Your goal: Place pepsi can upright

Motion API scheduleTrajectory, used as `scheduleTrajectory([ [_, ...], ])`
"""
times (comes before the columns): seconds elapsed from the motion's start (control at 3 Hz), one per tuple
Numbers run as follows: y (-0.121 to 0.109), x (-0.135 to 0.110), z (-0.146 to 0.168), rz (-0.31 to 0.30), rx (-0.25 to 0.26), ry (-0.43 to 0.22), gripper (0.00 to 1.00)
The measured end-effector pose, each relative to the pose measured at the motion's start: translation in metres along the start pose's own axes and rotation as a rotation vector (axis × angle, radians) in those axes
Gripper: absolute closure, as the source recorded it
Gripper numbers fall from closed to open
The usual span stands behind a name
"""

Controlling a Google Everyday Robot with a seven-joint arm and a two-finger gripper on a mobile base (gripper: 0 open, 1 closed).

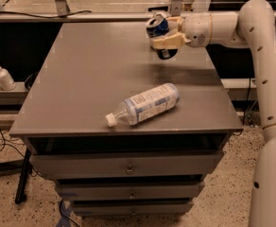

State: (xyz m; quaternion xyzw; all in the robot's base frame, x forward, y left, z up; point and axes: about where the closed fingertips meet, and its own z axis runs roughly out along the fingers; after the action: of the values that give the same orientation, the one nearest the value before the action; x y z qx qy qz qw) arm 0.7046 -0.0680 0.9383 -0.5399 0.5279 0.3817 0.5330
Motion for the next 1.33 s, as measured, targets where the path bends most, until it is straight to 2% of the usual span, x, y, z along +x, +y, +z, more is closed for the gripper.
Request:
scheduleTrajectory([
  [1.0, 0.007, 0.028, -0.034, 0.065, 0.068, -0.081, 1.00],
  [1.33, 0.007, 0.040, -0.035, 0.087, 0.080, -0.087, 0.83],
])
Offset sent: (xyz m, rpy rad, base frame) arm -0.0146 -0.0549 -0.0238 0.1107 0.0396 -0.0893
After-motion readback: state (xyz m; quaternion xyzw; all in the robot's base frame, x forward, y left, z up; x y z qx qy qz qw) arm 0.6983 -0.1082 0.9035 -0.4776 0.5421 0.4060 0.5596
